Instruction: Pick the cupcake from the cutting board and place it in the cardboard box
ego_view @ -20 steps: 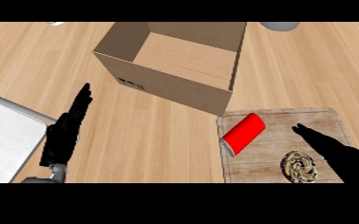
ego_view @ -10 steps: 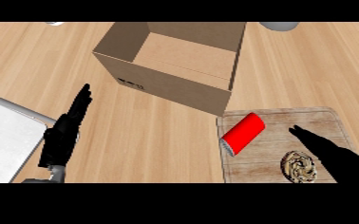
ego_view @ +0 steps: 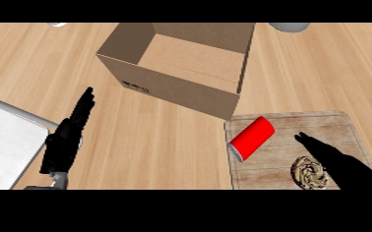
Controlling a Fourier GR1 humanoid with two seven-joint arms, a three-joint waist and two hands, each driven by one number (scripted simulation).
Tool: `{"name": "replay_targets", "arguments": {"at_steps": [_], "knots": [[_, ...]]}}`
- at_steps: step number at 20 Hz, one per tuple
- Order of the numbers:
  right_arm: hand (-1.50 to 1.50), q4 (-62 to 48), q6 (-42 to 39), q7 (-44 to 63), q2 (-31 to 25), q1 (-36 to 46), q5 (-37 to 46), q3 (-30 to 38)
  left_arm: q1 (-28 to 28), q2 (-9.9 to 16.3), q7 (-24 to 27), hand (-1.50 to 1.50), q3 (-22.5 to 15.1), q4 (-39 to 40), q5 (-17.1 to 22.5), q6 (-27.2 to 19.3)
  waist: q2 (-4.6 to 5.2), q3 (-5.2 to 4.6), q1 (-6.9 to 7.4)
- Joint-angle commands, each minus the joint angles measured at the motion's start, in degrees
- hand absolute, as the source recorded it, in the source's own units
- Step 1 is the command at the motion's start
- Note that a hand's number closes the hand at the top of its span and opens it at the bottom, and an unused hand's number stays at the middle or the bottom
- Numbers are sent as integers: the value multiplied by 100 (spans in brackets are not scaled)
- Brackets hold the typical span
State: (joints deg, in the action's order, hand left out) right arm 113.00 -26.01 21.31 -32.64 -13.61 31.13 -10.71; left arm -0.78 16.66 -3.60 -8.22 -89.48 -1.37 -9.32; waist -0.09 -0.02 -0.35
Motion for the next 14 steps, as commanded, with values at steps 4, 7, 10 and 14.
{"name": "replay_targets", "arguments": {"at_steps": [4,7,10,14], "knots": [[-150,-375,-145,176,342,430,418,-260,-112,258,91,0,505,238,-14,93,11,1,63],[-150,-834,-83,-292,376,327,406,-156,78,157,-316,0,436,-13,-160,-20,9,4,50],[150,-673,220,-531,491,49,588,-185,232,141,-116,0,551,319,-172,40,7,2,10],[150,-754,920,-717,430,347,1475,-312,76,47,-256,0,426,129,-309,-101,5,5,24]]}}
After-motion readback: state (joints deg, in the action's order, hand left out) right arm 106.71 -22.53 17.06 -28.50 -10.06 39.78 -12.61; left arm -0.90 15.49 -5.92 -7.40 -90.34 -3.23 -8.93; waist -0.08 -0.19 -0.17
